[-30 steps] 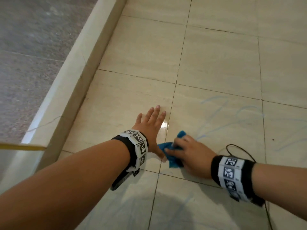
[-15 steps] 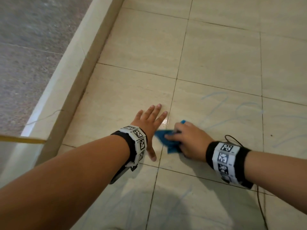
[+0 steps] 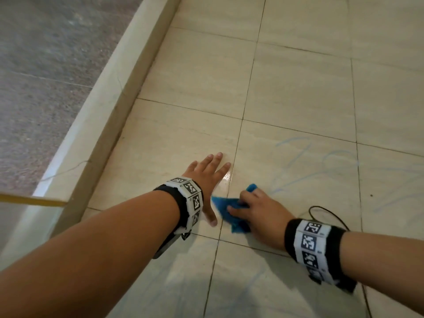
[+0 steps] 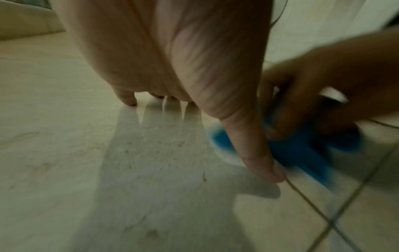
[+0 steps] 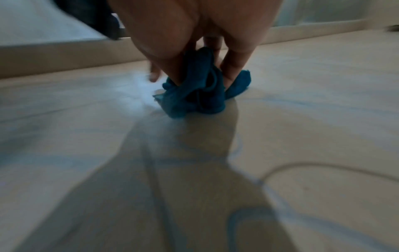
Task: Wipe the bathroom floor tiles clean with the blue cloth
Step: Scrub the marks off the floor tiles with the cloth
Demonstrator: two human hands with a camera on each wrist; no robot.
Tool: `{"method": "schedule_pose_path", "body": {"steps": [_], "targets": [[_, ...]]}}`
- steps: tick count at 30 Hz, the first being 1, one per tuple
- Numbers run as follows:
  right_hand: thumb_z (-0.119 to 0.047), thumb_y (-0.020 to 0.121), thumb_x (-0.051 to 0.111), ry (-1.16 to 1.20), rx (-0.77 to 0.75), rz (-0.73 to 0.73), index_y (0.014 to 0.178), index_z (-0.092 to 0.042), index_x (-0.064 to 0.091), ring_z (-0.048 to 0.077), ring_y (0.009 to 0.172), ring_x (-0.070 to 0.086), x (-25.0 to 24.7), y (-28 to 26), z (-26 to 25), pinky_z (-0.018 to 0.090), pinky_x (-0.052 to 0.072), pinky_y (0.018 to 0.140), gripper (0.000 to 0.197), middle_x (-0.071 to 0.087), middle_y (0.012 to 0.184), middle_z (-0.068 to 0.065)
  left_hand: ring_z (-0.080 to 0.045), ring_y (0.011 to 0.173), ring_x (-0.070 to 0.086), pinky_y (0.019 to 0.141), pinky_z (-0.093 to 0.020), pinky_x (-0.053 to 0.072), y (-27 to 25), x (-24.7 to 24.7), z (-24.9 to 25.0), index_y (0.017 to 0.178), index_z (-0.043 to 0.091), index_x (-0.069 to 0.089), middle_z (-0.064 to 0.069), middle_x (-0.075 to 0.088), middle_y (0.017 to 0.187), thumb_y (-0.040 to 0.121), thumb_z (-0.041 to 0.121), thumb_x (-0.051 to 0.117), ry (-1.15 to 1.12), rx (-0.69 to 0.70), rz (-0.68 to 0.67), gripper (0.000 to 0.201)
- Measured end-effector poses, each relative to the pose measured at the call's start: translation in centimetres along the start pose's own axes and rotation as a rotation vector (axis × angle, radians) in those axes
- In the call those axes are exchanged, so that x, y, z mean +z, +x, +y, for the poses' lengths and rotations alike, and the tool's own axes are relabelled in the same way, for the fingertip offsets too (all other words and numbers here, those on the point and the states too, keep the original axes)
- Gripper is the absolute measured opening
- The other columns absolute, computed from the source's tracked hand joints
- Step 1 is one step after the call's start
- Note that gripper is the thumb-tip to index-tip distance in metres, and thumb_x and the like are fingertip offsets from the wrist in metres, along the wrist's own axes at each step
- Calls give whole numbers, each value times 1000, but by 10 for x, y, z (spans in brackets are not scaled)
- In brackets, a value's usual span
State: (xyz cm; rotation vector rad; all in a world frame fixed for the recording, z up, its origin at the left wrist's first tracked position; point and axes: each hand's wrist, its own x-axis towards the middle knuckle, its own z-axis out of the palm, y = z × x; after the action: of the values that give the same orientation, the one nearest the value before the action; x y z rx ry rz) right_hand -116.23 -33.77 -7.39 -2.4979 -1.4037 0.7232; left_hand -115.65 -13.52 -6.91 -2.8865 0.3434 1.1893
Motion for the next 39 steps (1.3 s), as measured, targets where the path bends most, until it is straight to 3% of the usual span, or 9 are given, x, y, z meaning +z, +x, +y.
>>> {"method": "schedule_pose_path", "body": {"steps": [4, 8, 11, 16, 21, 26, 30, 35, 39], "targets": [[-26, 65, 78, -29, -276, -97, 113, -32, 63, 25, 85, 57, 5, -16, 5, 32, 54, 58, 50, 57, 100, 1, -26, 148, -9, 120, -46, 10, -2, -18, -2, 153, 26, -10, -2, -21, 159, 63, 56, 82, -87, 9, -7, 132], [-17, 91, 54, -10, 261, 136, 127, -28, 55, 28, 103, 43, -36, 23, 61, 36, 43, 81, 38, 47, 108, 2, -26, 145, 14, 114, -46, 28, 1, -33, 3, 152, 26, 19, -2, 6, 160, 77, 49, 74, -190, -39, 114, 96], [-29, 95, 44, -57, 396, 127, 140, -24, 37, 28, 112, 34, -32, 21, 52, 37, 39, 94, 47, 39, 127, 3, -24, 148, 3, 118, -47, 18, 9, -39, 9, 154, 22, 8, -3, -3, 162, 79, 55, 69, -204, -75, 157, 102], [-30, 94, 50, -12, 79, 76, 132, -23, 51, 29, 108, 44, -28, 12, 42, 38, 44, 84, 39, 48, 121, 5, -23, 147, -16, 120, -50, 5, 22, -43, 17, 153, 20, -13, -3, -24, 158, 77, 59, 69, -194, -66, 107, 119], [-17, 93, 48, 30, 465, 270, 129, -21, 53, 31, 109, 40, -44, 33, 87, 36, 40, 90, 37, 47, 115, 6, -25, 147, -17, 119, -54, 4, 42, -50, 28, 152, 23, -17, -4, -26, 158, 69, 60, 75, -180, -32, 79, 129], [-15, 90, 51, 0, 249, 180, 128, -25, 55, 32, 105, 40, -42, 31, 84, 40, 41, 88, 40, 47, 116, 7, -29, 145, -23, 116, -58, 2, 51, -44, 32, 149, 25, -24, -6, -35, 154, 61, 63, 80, -97, -59, 36, 141], [-8, 91, 50, 97, 569, 360, 128, -23, 56, 31, 107, 41, -60, 45, 129, 38, 41, 91, 40, 48, 112, 6, -28, 144, -25, 115, -59, 0, 50, -45, 32, 149, 27, -24, -4, -36, 153, 59, 62, 81, -118, -61, 39, 143], [-12, 91, 50, -75, 305, 173, 137, -27, 46, 31, 108, 37, -54, 38, 113, 39, 41, 89, 48, 43, 125, 4, -27, 144, -27, 115, -59, -1, 51, -46, 31, 148, 27, -25, -3, -37, 153, 60, 61, 81, -138, -53, 27, 142], [-7, 92, 47, 42, 567, 381, 131, -25, 54, 35, 106, 40, -62, 42, 148, 34, 36, 89, 43, 48, 118, 9, -26, 144, -26, 115, -59, 0, 50, -47, 32, 149, 28, -24, -3, -36, 153, 58, 60, 82, -138, -62, 27, 143]]}}
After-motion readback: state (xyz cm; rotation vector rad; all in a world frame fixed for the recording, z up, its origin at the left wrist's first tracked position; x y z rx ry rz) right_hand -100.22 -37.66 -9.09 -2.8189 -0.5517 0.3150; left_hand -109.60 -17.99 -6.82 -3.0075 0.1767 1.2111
